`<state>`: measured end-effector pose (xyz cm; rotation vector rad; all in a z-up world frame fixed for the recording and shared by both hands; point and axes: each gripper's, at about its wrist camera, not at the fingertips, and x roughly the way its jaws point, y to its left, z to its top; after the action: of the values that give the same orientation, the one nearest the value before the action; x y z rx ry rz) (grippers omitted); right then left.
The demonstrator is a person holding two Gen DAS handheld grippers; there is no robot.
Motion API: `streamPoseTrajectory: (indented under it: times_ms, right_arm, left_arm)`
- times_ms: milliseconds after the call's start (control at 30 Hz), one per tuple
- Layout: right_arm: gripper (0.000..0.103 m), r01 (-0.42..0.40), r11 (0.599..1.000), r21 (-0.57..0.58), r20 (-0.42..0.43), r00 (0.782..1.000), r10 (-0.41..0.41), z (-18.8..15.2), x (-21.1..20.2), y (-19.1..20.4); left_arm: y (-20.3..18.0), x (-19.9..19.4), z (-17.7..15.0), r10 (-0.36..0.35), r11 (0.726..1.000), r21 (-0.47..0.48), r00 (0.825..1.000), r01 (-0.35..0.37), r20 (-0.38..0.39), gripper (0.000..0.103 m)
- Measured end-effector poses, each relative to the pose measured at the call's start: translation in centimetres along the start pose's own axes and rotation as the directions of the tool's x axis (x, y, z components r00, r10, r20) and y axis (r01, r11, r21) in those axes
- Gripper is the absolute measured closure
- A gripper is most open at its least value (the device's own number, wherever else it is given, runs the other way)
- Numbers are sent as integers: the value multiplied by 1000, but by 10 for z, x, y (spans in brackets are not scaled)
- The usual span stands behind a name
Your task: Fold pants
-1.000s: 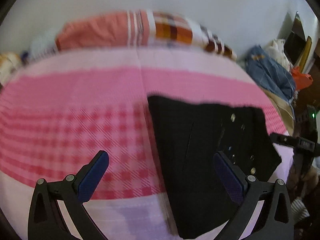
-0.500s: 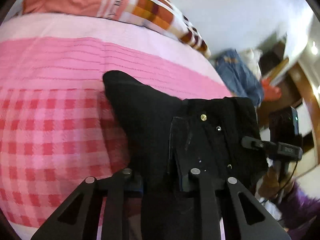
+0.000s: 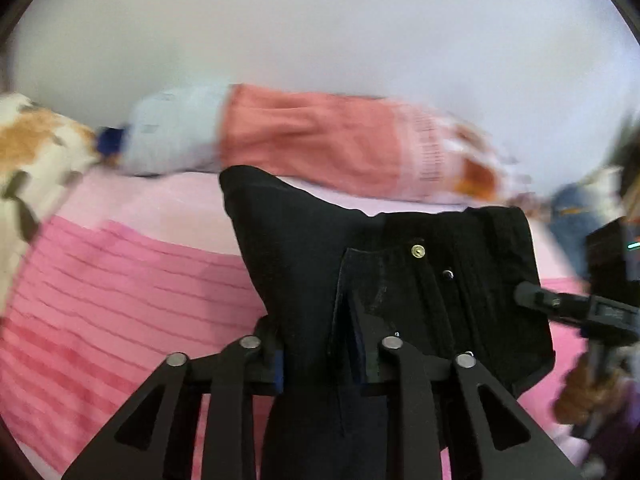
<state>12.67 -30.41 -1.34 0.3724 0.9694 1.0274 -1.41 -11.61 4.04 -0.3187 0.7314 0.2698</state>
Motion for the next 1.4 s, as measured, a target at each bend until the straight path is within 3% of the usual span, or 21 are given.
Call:
streamPoseTrajectory:
  times_ms: [67,100,200,233,267,300,433,467,533,667,733,800,867,900,967,1033,1067,1133,1233,1300,1400]
  right_arm:
    - [80,138,990,-29,3,990,-137,0,12,2]
    - [80,167,984,-62,15,986,-166,-3,10,7]
    - [79,223,958,-180,76,974,-213,-14,-2,43]
    - [70,268,934,-237,102,963,-251,-21,-4,61]
    - [56,299,917,-265,126,953,-275,-24,-4,71]
    - [50,320,903,-286,154,946,-287,-31,-7,84]
    - [36,365,870,-333,217,927,-305,-58,-12,123]
    - [33,359,872,-332,221,928,-299,-60,-13,129]
    - [32,340,882,-326,225,934,-277,-62,-20,139]
    - [28,333,884,-328,256,932,-257,-57,-41,155]
    - [21,334,888,-315,283,927,-248,-55,-58,162]
    - [20,328,895,-301,306,922,-235,-54,-73,166]
    - [19,329,898,-291,324,917,-231,-53,-87,171]
    - [19,330,898,-291,330,916,-230,-54,-91,173]
    - [17,334,895,-296,343,911,-227,-56,-98,177]
    - [15,339,891,-302,337,912,-233,-59,-98,179]
    - [15,343,890,-301,333,912,-239,-62,-98,179]
    - [15,344,888,-304,324,914,-243,-66,-95,179]
    - [15,388,867,-312,318,903,-290,-74,-89,180]
    - [15,390,865,-315,310,904,-294,-77,-86,179]
    - [12,406,856,-320,303,900,-314,-82,-82,179]
  left_arm:
    - [14,21,-4,111,994,12,994,-110,-9,73]
    - [21,30,-8,189,982,9,982,-189,-17,60]
    - [37,26,-21,206,978,-44,978,-204,29,54]
    - [37,16,-24,232,972,-51,970,-229,66,50]
    - [34,8,-25,263,965,-52,961,-259,91,37]
    - [30,-3,-24,295,955,-60,948,-290,117,24]
    - [22,-70,-17,273,962,-114,913,-250,302,7]
    - [19,-86,-15,292,956,-119,898,-267,330,0]
    - [8,-120,-11,361,932,-141,840,-333,405,0]
    - [-15,-185,-3,336,936,-100,773,-338,537,0]
    - [-31,-214,0,331,931,-85,718,-356,613,0]
    - [-38,-234,2,353,923,-118,688,-365,634,0]
    - [-39,-246,4,427,899,-212,653,-384,626,0]
    - [-36,-252,5,436,898,-245,663,-365,608,0]
    - [-27,-255,5,344,938,-232,740,-255,578,0]
    - [-21,-253,3,269,961,-213,776,-177,571,0]
    - [-19,-251,1,246,967,-204,785,-155,568,0]
    - [-18,-241,-1,216,973,-187,826,-137,521,0]
    - [-27,-217,-8,262,964,-161,857,-212,443,0]
    - [-33,-199,-15,256,966,-132,881,-220,399,0]
    - [-41,-186,-30,275,962,-110,881,-252,385,0]
